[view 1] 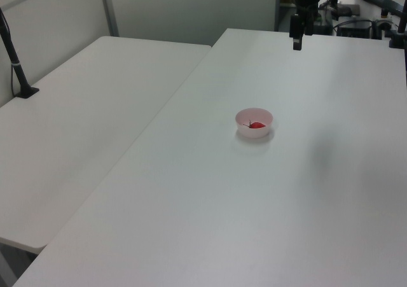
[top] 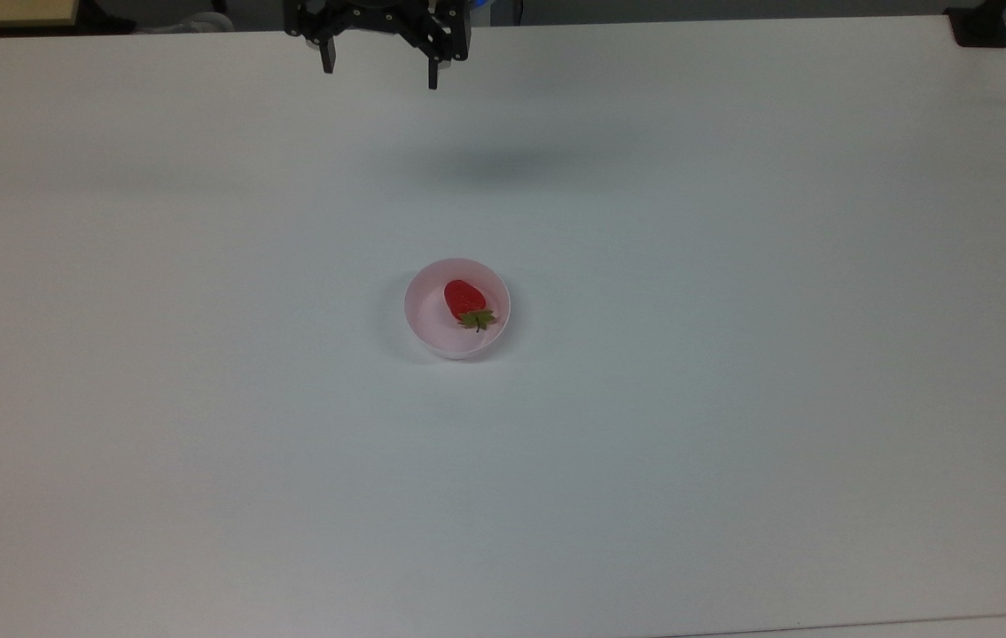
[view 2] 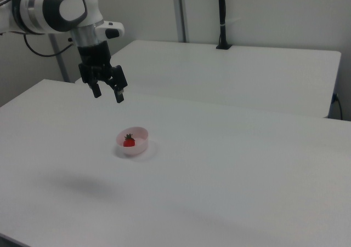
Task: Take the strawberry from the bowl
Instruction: 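Move the open gripper over the pink bowl and lower it toward the strawberry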
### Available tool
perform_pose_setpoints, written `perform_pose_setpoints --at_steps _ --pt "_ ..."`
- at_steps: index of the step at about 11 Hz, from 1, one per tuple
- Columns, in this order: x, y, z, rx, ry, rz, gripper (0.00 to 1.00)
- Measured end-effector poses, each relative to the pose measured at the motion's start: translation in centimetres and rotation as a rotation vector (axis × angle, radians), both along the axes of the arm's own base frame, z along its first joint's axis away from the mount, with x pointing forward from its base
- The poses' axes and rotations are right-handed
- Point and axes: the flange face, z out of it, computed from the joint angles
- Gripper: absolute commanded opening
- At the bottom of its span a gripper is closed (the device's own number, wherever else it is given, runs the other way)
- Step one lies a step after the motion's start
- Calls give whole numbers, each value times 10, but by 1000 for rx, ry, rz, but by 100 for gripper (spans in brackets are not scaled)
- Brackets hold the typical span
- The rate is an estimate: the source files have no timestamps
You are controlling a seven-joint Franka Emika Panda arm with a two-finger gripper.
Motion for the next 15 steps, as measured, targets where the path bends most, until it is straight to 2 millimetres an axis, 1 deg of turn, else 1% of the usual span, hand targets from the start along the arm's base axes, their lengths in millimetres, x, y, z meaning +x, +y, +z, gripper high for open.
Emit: perform_pose_setpoints --at_steps 7,8,9,10,13,15 --pt "1 -2 -3 1 8 30 100" --pt "2 -2 -6 1 14 35 100" --pt "5 -2 -13 2 28 48 100" --pt "10 -1 -25 12 49 54 100" --pt "36 5 -67 35 49 67 100" --pt "54 12 -104 37 52 96 91"
